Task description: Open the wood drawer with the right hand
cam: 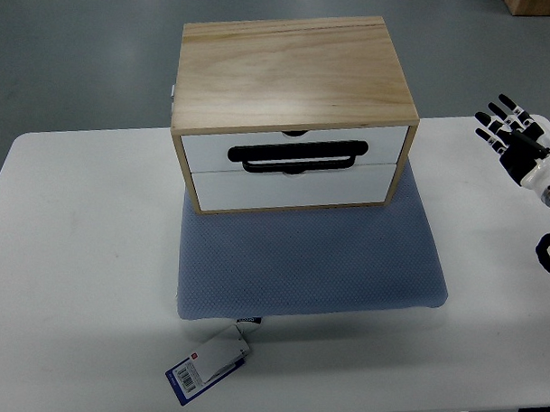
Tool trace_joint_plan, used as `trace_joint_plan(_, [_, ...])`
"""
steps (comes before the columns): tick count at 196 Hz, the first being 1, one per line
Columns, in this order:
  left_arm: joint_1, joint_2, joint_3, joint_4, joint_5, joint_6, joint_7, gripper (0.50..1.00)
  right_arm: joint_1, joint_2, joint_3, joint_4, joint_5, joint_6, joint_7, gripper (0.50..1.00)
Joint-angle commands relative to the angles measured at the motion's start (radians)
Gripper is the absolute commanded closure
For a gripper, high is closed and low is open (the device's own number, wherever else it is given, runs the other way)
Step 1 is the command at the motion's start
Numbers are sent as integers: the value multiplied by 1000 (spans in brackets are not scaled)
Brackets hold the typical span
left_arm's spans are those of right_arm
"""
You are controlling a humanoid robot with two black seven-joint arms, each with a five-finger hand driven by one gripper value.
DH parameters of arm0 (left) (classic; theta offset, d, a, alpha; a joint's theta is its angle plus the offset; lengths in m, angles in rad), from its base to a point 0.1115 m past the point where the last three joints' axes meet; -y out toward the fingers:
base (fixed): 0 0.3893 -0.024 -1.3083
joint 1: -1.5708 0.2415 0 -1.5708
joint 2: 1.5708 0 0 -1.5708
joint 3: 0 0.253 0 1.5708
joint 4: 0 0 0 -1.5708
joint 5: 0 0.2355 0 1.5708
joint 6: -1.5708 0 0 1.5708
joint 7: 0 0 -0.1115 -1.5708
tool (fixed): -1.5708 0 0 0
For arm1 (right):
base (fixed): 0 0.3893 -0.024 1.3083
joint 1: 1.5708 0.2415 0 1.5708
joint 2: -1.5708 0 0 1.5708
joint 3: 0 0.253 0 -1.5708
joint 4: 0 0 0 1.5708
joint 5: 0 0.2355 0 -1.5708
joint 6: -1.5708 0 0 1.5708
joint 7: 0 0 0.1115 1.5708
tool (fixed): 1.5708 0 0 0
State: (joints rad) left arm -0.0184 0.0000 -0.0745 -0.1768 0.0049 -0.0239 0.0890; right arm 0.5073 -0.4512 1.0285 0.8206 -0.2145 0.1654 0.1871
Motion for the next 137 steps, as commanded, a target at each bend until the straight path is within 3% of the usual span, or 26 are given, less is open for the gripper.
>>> trace_joint_plan(1, [0, 0, 1, -3, 3, -5, 0, 500, 0, 0, -1, 0, 0, 0, 0, 566])
trace_joint_plan(137, [2, 0, -1, 13, -3, 6, -8, 500, 11, -9, 10, -1, 0, 19, 0, 566])
